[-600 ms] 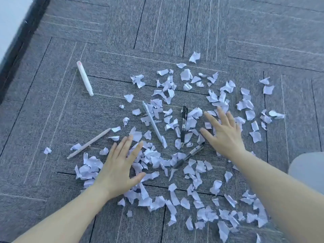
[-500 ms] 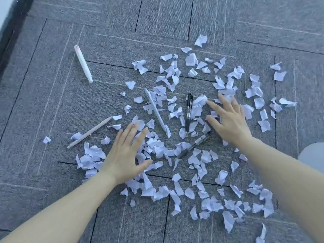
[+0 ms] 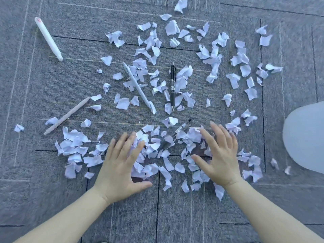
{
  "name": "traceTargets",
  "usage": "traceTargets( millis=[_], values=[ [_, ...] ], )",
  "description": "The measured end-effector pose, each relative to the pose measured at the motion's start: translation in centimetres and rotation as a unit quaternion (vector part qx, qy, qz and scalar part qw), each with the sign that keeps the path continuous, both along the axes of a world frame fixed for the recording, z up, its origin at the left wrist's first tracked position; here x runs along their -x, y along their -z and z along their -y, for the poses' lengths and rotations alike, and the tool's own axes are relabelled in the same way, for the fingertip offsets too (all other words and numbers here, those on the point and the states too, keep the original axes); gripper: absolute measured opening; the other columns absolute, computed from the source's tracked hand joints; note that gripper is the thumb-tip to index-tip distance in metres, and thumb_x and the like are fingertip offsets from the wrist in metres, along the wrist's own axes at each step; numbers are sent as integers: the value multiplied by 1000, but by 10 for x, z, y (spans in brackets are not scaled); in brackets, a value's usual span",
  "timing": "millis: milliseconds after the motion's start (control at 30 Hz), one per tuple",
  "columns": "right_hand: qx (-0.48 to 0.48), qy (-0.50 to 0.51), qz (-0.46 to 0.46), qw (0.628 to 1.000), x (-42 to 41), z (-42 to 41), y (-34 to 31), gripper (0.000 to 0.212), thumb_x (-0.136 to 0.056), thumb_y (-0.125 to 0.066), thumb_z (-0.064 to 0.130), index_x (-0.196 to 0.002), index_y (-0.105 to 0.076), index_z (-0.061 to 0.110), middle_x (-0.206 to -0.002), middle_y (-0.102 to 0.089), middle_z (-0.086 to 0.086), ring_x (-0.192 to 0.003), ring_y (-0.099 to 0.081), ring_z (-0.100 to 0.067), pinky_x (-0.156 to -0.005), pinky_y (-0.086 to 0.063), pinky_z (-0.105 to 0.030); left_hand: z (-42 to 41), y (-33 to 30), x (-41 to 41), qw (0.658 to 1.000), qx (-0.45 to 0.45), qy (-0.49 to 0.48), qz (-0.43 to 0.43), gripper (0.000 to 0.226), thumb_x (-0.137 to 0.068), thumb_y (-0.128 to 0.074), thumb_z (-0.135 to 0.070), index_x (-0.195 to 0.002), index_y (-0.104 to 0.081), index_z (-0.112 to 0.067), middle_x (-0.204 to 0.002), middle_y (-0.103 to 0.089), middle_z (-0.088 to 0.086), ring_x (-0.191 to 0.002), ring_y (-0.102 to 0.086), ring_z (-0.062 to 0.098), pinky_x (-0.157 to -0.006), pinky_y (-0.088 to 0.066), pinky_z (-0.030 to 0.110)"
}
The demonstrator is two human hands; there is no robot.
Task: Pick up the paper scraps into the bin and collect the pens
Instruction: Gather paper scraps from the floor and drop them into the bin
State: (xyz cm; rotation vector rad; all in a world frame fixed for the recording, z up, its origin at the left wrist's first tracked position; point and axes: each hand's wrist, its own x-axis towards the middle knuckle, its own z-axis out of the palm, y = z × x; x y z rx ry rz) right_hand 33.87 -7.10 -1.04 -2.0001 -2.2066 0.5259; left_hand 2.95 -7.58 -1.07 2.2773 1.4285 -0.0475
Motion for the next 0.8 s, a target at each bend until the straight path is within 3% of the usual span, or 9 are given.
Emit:
traceTargets(
  millis=[100, 233, 300, 400, 467, 567, 633, 733, 800],
  values=[
    [39, -11, -1, 999, 9, 22, 5, 92, -77, -45, 78, -151, -20, 29, -159, -19, -9, -149, -7, -33, -117, -5, -60, 5, 6, -5, 998, 1, 6, -60, 115, -67, -37, -86, -151, 4, -20, -159, -1, 11, -146, 0, 28, -115, -5, 50],
    [33, -101, -6, 994, 35, 24, 10, 102, -77, -41, 82, -153, -8, 22, -160, -13, -13, -149, -3, -30, -118, -8, -56, -15, 10, -21, 999, -29, 23, -16, 105, -77, -38, -77, -151, 4, -15, -159, 2, 13, -146, 2, 26, -117, -2, 42],
    [23, -75, 10, 997, 46, 13, 15, 98, -82, -41, 77, -153, -13, 15, -158, -18, -17, -148, -5, -30, -120, -6, -48, -28, 12, -30, 998, -51, 40, -4, 101, -80, -43, -72, -151, 0, -15, -158, -10, 11, -145, -8, 26, -117, -9, 41],
    [-31, -40, 24, 998, 55, 3, 19, 76, -89, -44, 63, -142, -41, 8, -144, -44, -17, -138, -26, -31, -116, -17, -44, -45, 14, -40, 993, -106, 48, 17, 78, -78, -61, -53, -139, -35, -10, -132, -47, 10, -123, -36, 26, -102, -28, 39],
    [-91, -49, 33, 994, 57, 2, 18, 49, -90, -51, 49, -119, -60, 10, -123, -58, -13, -117, -44, -30, -99, -32, -43, -52, 15, -45, 987, -142, 63, 35, 48, -80, -60, -42, -115, -49, -11, -105, -56, 9, -99, -45, 27, -84, -35, 37],
    [-119, -83, 47, 988, 59, -8, 15, 13, -86, -68, 18, -91, -61, 9, -92, -58, -9, -75, -54, -28, -64, -42, -37, -62, 16, -46, 975, -191, 105, 42, 22, -90, -47, -30, -89, -55, -9, -75, -54, 6, -69, -50, 25, -60, -39, 32],
    [-99, -113, 57, 987, 60, -19, 9, 22, -77, -73, 1, -85, -54, 8, -77, -53, -7, -56, -46, -23, -44, -33, -30, -69, 13, -44, 971, -200, 122, 42, 23, -91, -45, -25, -79, -56, -9, -64, -52, 4, -57, -49, 22, -49, -38, 29],
    [-30, -131, 72, 988, 62, -31, -1, 41, -67, -77, -2, -84, -43, 13, -64, -48, -1, -39, -19, -15, -32, -7, -21, -79, 5, -35, 976, -171, 125, 47, 26, -88, -46, -30, -70, -50, -12, -53, -47, -1, -44, -45, 17, -37, -34, 23],
    [27, -106, 55, 992, 62, -31, -6, 45, -71, -76, -2, -85, -37, 17, -63, -42, 2, -33, -21, -16, -28, -10, -22, -83, 1, -24, 982, -141, 116, 43, 38, -88, -46, -45, -67, -46, -14, -51, -39, -5, -40, -39, 13, -33, -33, 22]
  ],
)
